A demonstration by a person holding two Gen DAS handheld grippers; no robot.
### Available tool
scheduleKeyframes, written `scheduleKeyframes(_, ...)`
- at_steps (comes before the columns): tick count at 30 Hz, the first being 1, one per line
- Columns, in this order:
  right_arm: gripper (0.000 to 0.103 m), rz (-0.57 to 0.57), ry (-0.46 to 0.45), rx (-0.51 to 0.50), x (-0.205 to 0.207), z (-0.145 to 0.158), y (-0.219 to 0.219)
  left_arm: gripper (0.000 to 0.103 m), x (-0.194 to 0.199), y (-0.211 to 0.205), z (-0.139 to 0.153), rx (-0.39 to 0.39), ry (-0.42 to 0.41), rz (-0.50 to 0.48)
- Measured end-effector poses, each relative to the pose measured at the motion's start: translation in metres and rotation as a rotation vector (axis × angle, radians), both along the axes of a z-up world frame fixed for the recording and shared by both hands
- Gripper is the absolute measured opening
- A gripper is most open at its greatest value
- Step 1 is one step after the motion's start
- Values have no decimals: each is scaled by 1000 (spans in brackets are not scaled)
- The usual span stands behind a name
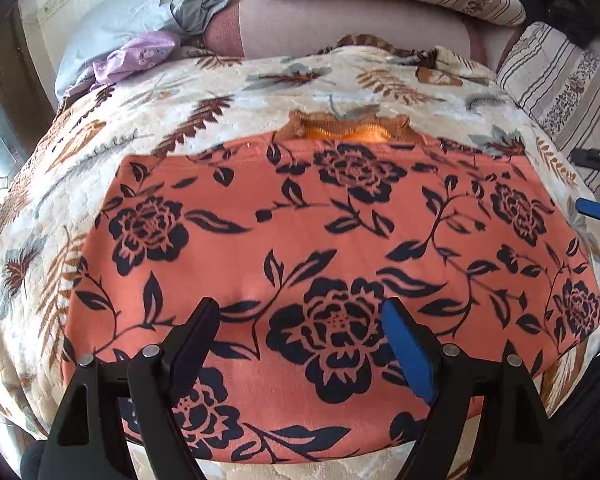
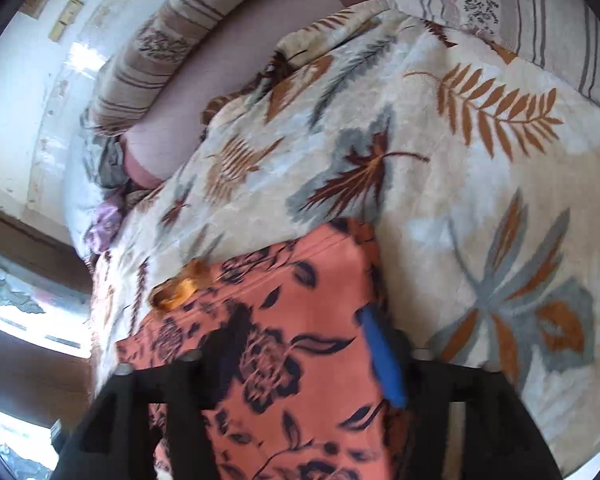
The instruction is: Fold small clothes
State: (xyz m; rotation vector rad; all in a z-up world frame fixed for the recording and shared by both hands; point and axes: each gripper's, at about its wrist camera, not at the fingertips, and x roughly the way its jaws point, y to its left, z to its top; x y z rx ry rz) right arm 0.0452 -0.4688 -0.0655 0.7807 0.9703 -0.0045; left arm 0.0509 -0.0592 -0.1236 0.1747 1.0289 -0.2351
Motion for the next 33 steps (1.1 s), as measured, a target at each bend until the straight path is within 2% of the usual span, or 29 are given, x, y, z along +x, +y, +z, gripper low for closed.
scheduleKeyframes(1,81,45,-14,31,-6,0,10,84,1,0,-8,11,15,-4)
scheduleKeyframes(2,81,67,-15,71,-11,-6,17,86,1,-2,-10,19,-6,-9)
scheduleKeyframes(4,81,35,57,93,-16,-32,17,85,1,-4,-7,34,-7,-12)
scheduleKeyframes(5,77,-7,116,102,-20,-49,11,85,1,-4,-3,25,1,-9)
scheduleKeyframes(6,65,-49,109,128,-28,-52,6,85,0,-4,3,4,3,-12)
scheduleKeyframes(7,62,-67,94,122,-36,-44,7,85,-4,-2,10,-20,-12,-24)
scheduleKeyframes(10,67,-8,-11,65,-61,-10,28,85,-20,2,28,-22,-91,-48)
scheduleKeyframes(12,75,12,-34,78,-80,-2,42,85,-27,9,30,-30,-97,-35)
scheduleKeyframes(17,75,-12,-39,239,-123,-21,69,85,-39,30,23,-46,-58,7)
scheduleKeyframes(20,75,-17,-36,300,-138,-32,83,85,-46,45,23,-53,-56,37)
scheduleKeyframes(26,75,-27,-21,305,-143,-38,95,85,-45,63,24,-73,-53,96)
scheduleKeyframes(33,75,-146,-30,330,-150,-44,70,85,-45,60,34,-73,-87,100)
